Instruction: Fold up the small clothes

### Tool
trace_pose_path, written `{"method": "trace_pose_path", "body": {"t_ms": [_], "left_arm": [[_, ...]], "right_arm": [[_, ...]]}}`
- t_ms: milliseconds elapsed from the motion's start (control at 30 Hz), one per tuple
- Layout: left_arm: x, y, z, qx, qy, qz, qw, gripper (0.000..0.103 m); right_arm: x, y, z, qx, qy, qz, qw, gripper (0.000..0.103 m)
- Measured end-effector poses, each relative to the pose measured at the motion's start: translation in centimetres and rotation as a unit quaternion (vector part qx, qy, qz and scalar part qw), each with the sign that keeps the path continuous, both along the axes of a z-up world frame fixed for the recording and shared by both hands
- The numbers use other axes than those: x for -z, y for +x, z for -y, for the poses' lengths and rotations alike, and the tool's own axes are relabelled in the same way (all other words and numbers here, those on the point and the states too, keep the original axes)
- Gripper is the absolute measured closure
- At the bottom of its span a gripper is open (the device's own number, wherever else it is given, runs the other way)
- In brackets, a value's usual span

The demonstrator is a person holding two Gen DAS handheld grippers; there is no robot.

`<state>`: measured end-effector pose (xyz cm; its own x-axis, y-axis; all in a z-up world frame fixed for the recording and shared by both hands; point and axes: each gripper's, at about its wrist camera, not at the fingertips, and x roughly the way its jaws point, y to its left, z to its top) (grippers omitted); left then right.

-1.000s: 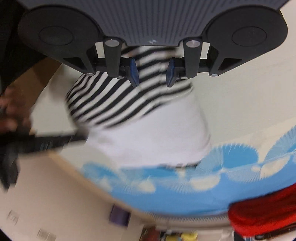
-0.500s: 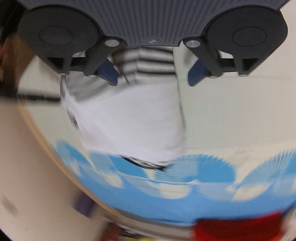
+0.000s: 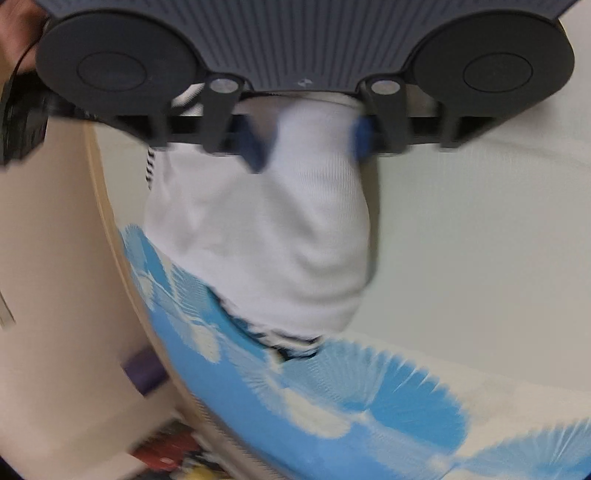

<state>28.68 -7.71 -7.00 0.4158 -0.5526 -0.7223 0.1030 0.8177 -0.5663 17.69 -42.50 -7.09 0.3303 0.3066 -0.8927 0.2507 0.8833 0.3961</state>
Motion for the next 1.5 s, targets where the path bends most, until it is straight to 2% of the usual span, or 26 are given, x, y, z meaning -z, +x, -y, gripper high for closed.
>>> {"method": "trace_pose_path", "body": {"t_ms": [67,133,233,300,400,467,533,567,600,667,733,767,833,867,900,967,1033,1100,1133,1200,1233,1300,1367,1400,1433,1500], "left_arm": [[-1.7,-0.6,-0.1,0.009,0.015,0.033,0.9993,0.069],[-3.5,-1.1,-0.9,-0.001,0.029,0.068,0.9973,0.071],[-6.0,-1.6,-3.6,-0.029,0.055,0.108,0.9922,0.072],[-7.4,-1.7,-6.0,-0.038,0.096,0.130,0.9861,0.072],[-8.5,-2.4,-9.1,-0.054,0.175,0.164,0.9692,0.072],[-8.6,-2.4,-11.7,-0.085,0.207,0.160,0.9615,0.070],[-8.8,-2.9,-13.8,-0.127,0.240,0.152,0.9504,0.055],[-9.1,-3.3,-14.5,-0.134,0.245,0.149,0.9485,0.055],[-9.4,-3.6,-14.9,-0.128,0.242,0.151,0.9498,0.055],[-10.0,-4.9,-14.1,-0.083,0.236,0.169,0.9533,0.055],[-9.8,-6.0,-12.4,-0.026,0.248,0.184,0.9509,0.055],[-8.6,-6.2,-11.5,-0.002,0.259,0.172,0.9503,0.055],[-5.0,-5.8,-10.1,0.038,0.291,0.102,0.9505,0.054],[-3.6,-5.8,-9.9,0.037,0.308,0.085,0.9468,0.052],[-3.4,-6.1,-9.9,0.023,0.314,0.092,0.9448,0.046],[-4.8,-6.3,-10.1,0.006,0.306,0.091,0.9475,0.046],[-6.9,-7.3,-10.3,0.001,0.297,0.114,0.9482,0.046],[-8.1,-8.3,-10.3,0.011,0.291,0.126,0.9484,0.046],[-8.3,-8.6,-10.2,0.020,0.289,0.123,0.9492,0.046],[-6.7,-8.3,-9.7,0.040,0.295,0.089,0.9507,0.046],[-5.3,-8.2,-9.5,0.045,0.306,0.064,0.9489,0.041],[-3.6,-8.3,-9.1,0.039,0.336,0.054,0.9396,0.028],[-4.7,-8.5,-9.0,0.024,0.340,0.051,0.9388,0.027],[-5.9,-8.9,-8.9,0.017,0.339,0.056,0.9389,0.027],[-7.1,-9.5,-8.9,0.010,0.340,0.072,0.9374,0.026],[-10.0,-11.0,-8.7,-0.007,0.347,0.116,0.9305,0.024]], "right_arm": [[-0.2,0.4,-0.6,-0.005,-0.003,0.007,1.000,0.089],[-0.9,0.6,-1.3,-0.004,-0.003,0.017,1.000,0.092],[-2.3,1.0,-2.6,-0.003,0.024,0.055,0.998,0.093],[-3.5,1.9,-4.4,-0.013,0.040,0.084,0.996,0.093],[-4.6,2.8,-8.3,-0.042,0.057,0.116,0.991,0.093],[-5.2,3.2,-11.6,-0.077,0.053,0.131,0.987,0.093],[-5.2,3.8,-14.6,-0.104,0.041,0.136,0.984,0.093],[-5.0,4.1,-15.9,-0.115,0.034,0.131,0.984,0.093],[-4.6,4.4,-16.8,-0.122,0.028,0.124,0.984,0.093],[-4.3,4.6,-18.5,-0.125,-0.011,0.114,0.986,0.094],[-3.9,4.8,-19.0,-0.117,-0.034,0.098,0.988,0.094],[-3.8,5.0,-19.0,-0.109,-0.033,0.092,0.989,0.094],[-3.8,5.3,-19.4,-0.109,-0.044,0.092,0.989,0.093],[-3.8,5.3,-19.6,-0.110,-0.050,0.092,0.988,0.093],[-3.8,5.0,-19.7,-0.112,-0.056,0.093,0.988,0.093],[-3.5,5.0,-19.9,-0.110,-0.061,0.093,0.988,0.089],[-4.1,4.7,-19.8,-0.103,-0.061,0.098,0.988,0.082],[-4.9,4.4,-19.6,-0.098,-0.052,0.107,0.988,0.078],[-5.3,4.2,-19.6,-0.104,-0.055,0.116,0.986,0.073],[-6.1,3.6,-19.5,-0.112,-0.057,0.130,0.983,0.069],[-6.3,3.4,-19.6,-0.117,-0.054,0.134,0.983,0.067],[-5.6,3.4,-20.0,-0.142,-0.058,0.116,0.981,0.060],[-2.8,3.5,-21.2,-0.187,-0.100,0.050,0.976,0.052],[-1.7,3.3,-21.7,-0.206,-0.130,0.027,0.969,0.052],[-1.5,3.1,-22.0,-0.219,-0.150,0.026,0.964,0.052],[-2.9,2.5,-22.0,-0.225,-0.161,0.065,0.959,0.052]]}}
